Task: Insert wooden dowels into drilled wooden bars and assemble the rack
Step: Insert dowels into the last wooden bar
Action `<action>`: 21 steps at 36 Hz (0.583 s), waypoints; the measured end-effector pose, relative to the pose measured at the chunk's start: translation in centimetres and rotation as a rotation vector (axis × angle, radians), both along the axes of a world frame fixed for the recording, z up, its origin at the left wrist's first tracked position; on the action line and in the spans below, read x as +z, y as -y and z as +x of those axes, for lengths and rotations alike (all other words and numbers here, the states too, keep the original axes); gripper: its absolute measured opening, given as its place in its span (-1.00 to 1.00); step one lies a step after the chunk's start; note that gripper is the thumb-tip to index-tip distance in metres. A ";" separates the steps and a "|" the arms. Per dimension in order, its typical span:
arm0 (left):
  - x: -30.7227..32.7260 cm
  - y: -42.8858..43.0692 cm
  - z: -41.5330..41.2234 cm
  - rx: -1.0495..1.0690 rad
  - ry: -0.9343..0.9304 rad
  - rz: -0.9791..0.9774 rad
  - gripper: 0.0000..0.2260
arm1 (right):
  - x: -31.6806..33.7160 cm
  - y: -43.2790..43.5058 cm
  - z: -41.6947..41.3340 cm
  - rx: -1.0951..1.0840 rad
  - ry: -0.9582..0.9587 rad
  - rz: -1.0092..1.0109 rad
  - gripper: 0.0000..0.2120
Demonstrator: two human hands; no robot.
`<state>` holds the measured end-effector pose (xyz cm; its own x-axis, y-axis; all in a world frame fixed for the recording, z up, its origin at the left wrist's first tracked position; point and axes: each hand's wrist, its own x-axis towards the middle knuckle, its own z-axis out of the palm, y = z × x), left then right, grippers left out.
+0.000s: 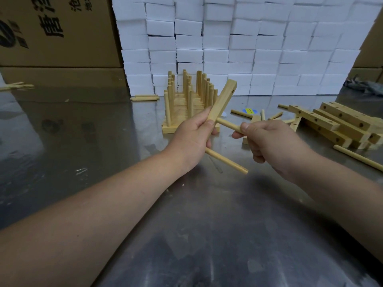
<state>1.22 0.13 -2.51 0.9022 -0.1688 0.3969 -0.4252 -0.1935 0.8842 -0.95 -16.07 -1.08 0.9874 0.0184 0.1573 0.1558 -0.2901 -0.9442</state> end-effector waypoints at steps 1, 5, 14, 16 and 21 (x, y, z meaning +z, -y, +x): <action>-0.1 0.0 0.0 0.003 -0.002 0.021 -0.67 | -0.1 -0.1 0.0 -0.010 0.000 -0.007 -0.71; -0.3 0.0 0.0 -0.004 -0.009 0.128 -0.81 | 0.0 -0.2 0.3 -0.045 0.008 -0.065 -0.71; -0.6 0.2 0.3 0.077 -0.045 0.109 -0.79 | 0.1 0.0 0.2 -0.037 0.076 -0.150 -0.63; -0.6 0.2 0.4 0.096 -0.071 0.106 -0.77 | 0.3 0.3 0.4 -0.072 0.085 -0.083 -0.64; -0.8 0.0 0.7 0.152 -0.126 0.055 -0.70 | 1.0 3.0 2.1 -0.387 0.211 -0.243 -0.73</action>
